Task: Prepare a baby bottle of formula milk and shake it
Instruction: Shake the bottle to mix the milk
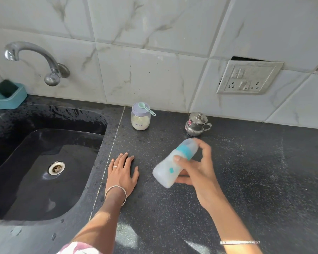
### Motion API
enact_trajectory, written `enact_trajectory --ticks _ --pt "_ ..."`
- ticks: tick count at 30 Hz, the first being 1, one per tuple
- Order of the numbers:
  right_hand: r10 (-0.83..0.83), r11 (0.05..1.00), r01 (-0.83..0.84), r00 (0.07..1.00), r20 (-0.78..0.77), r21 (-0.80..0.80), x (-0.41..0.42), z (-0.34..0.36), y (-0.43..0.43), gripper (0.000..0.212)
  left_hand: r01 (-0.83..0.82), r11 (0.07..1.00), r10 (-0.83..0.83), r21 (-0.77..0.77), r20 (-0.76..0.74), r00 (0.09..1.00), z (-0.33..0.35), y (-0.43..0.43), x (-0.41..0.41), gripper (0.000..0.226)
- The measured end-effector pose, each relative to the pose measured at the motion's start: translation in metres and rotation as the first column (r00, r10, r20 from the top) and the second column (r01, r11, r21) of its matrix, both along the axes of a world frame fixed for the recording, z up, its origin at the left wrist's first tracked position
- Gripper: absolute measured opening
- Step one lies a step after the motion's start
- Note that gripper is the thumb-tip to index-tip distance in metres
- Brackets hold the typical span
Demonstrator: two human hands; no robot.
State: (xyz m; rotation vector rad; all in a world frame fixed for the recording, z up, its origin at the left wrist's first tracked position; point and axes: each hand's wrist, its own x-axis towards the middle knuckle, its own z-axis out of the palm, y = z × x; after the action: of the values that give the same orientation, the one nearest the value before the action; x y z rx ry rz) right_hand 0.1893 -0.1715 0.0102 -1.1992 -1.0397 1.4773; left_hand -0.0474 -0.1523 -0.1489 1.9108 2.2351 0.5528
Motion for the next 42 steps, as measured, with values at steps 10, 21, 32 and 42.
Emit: enact_trajectory --ticks 10,21,32,42 --pt "0.065 0.998 -0.064 0.997 0.031 -0.010 -0.003 0.005 -0.004 0.077 0.005 1.000 -0.005 -0.004 -0.004 1.000 -0.002 0.001 -0.001 0.049" --pt "-0.047 0.999 0.047 0.999 -0.009 0.000 -0.003 -0.003 -0.006 0.070 0.005 1.000 -0.005 -0.021 0.002 1.000 0.002 -0.001 0.001 0.050" --pt "0.043 0.994 -0.044 0.999 0.017 0.098 0.006 0.002 0.004 0.074 0.015 0.999 -0.014 -0.032 0.017 1.000 0.009 -0.002 0.002 0.050" --pt "0.074 0.966 -0.101 0.990 0.117 0.240 0.032 0.020 0.025 0.084 0.015 0.999 -0.015 -0.030 0.019 1.000 0.010 -0.003 0.002 0.047"
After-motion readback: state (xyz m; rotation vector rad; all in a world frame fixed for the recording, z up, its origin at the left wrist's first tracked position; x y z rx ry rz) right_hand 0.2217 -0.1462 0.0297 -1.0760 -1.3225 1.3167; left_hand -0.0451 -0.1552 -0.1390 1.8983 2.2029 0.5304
